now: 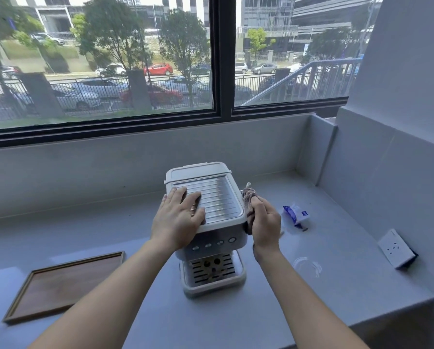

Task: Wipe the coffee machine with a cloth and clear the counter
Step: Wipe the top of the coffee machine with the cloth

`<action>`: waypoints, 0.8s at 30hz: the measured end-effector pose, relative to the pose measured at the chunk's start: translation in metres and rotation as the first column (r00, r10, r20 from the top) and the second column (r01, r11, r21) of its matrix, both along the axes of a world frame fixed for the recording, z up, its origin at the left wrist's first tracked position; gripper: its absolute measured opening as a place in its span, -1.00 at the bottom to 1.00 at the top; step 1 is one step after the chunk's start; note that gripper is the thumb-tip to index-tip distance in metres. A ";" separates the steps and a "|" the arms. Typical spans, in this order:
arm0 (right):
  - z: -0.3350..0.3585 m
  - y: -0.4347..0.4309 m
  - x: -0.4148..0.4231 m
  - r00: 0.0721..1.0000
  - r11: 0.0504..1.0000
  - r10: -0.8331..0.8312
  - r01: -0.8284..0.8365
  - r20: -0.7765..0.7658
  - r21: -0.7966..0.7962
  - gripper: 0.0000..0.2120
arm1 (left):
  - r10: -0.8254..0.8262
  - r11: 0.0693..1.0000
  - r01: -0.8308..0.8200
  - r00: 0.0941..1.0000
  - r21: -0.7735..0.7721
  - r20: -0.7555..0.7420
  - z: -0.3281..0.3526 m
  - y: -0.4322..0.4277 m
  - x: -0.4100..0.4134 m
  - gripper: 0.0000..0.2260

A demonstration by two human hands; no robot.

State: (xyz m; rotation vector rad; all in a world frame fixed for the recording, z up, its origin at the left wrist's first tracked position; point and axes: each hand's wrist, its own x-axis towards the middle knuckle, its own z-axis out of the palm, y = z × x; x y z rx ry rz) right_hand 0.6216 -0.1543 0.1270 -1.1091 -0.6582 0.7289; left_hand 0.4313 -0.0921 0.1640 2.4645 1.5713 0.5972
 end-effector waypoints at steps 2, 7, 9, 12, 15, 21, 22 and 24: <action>-0.002 -0.005 -0.005 0.999 0.999 -0.037 0.037 -0.004 0.009 -0.71 | -0.003 1.000 0.003 1.000 -0.005 -0.007 0.001 0.000 -0.001 -0.59; -0.011 -0.015 -0.018 0.981 0.981 -0.186 0.189 0.058 -0.041 -0.71 | 0.006 1.000 -0.006 1.000 -0.015 0.010 0.002 -0.002 0.001 -0.59; -0.018 -0.020 -0.024 0.974 0.976 -0.215 0.217 0.079 -0.019 -0.72 | 0.005 1.000 -0.005 1.000 -0.016 0.017 0.002 -0.003 0.002 -0.59; -0.036 -0.027 -0.031 0.959 0.971 -0.224 0.236 0.171 -0.048 -0.77 | 0.003 1.000 -0.003 1.000 -0.001 0.028 0.002 -0.004 0.001 -0.60; -0.059 -0.035 -0.036 0.928 0.966 -0.204 0.243 0.311 -0.090 -0.76 | 0.006 1.000 -0.005 1.000 -0.005 0.029 0.002 -0.005 0.002 -0.60; -0.079 -0.053 -0.028 0.870 0.968 -0.080 0.184 0.487 -0.170 -0.77 | -0.007 1.000 0.007 1.000 -0.003 0.026 0.001 -0.003 0.000 -0.59; -0.079 -0.055 -0.022 0.879 0.967 -0.044 0.157 0.474 -0.201 -0.79 | -0.009 1.000 0.009 1.000 0.004 0.027 0.001 -0.003 0.000 -0.59; -0.080 -0.059 -0.012 0.893 0.961 -0.005 0.129 0.450 -0.245 -0.87 | -0.015 1.000 0.014 0.999 0.020 0.046 -0.001 -0.003 -0.001 -0.62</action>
